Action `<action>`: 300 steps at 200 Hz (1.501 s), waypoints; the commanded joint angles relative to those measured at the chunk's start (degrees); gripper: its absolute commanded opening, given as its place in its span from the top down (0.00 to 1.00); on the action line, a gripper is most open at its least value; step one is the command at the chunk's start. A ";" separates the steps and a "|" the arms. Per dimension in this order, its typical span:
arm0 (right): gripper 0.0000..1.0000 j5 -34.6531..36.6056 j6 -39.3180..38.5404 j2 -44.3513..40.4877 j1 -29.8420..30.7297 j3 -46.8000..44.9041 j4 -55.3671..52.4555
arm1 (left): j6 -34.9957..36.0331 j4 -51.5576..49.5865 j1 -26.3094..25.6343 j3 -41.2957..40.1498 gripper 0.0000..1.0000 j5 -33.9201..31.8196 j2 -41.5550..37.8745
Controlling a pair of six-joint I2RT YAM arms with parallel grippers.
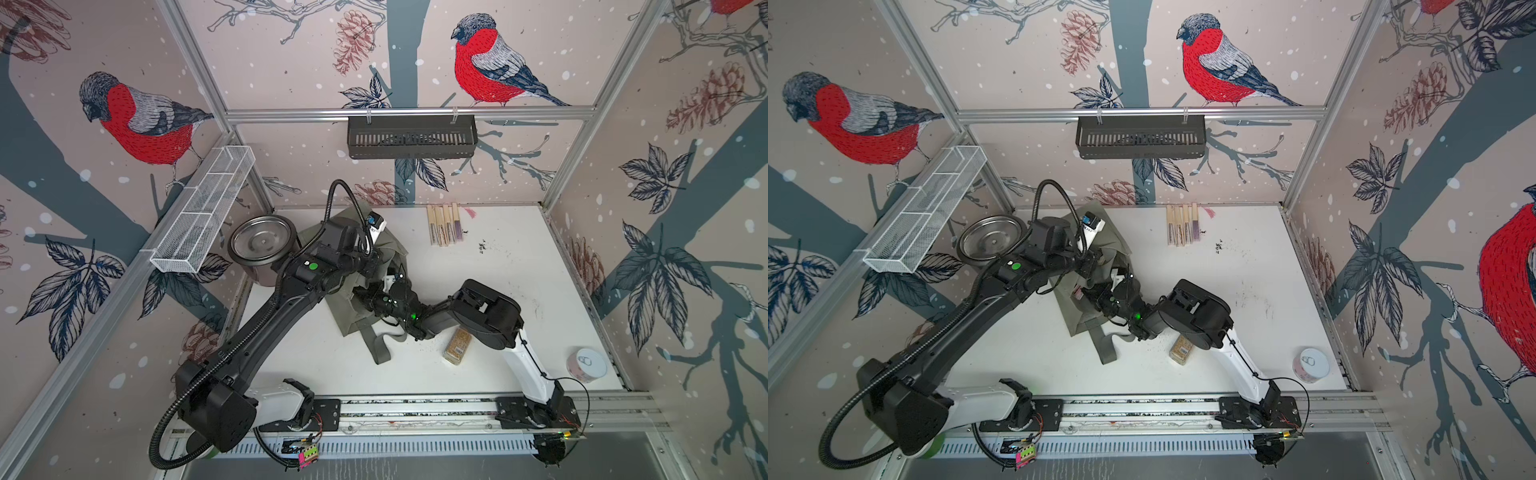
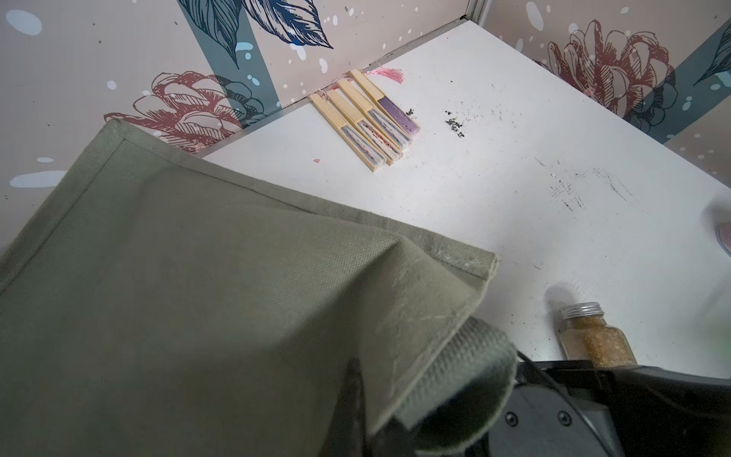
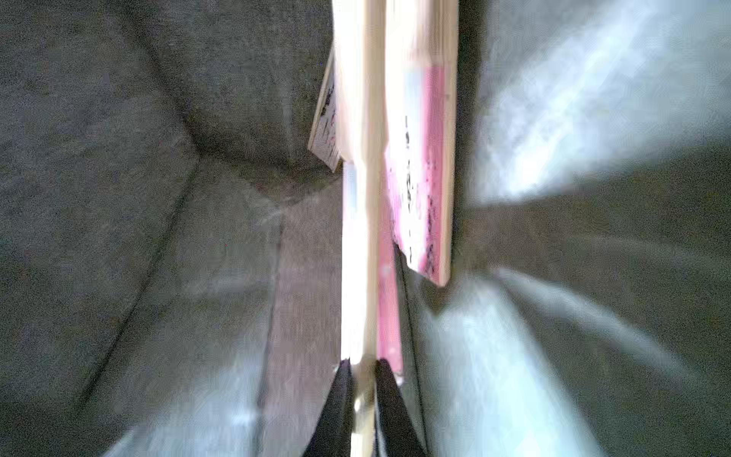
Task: Take out the folding fans from the tote bags
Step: Adjust the folding fan in the canvas bag.
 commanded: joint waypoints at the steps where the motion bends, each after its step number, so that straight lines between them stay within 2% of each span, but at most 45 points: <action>1: 0.87 -0.67 -3.11 -2.67 -0.01 -2.61 -0.25 | 0.84 3.16 0.00 0.15 1.00 -0.07 -0.12; 64: 0.84 -3.37 -8.34 -8.11 0.53 -10.51 -6.89 | 0.89 3.03 -0.05 0.14 1.00 0.01 0.11; 93: 0.77 -4.17 -10.07 -8.12 0.45 -11.20 -8.86 | 0.94 2.91 -0.04 0.27 1.00 0.01 0.31; 132: 0.67 -5.57 -11.35 -5.77 -0.21 -8.09 -13.45 | 0.94 2.82 -0.04 0.24 1.00 0.01 0.31; 210: 0.68 -6.64 -14.90 -3.13 -0.13 -3.31 -20.91 | 0.94 2.74 -0.55 0.30 1.00 0.20 0.58; 248: 0.63 -8.30 -16.81 -3.32 -0.73 -1.96 -22.44 | 0.94 2.57 -0.61 0.33 1.00 0.19 0.60; 300: 0.67 -10.32 -18.67 0.30 -1.49 2.80 -29.47 | 0.94 2.57 -0.60 0.33 1.00 0.36 0.57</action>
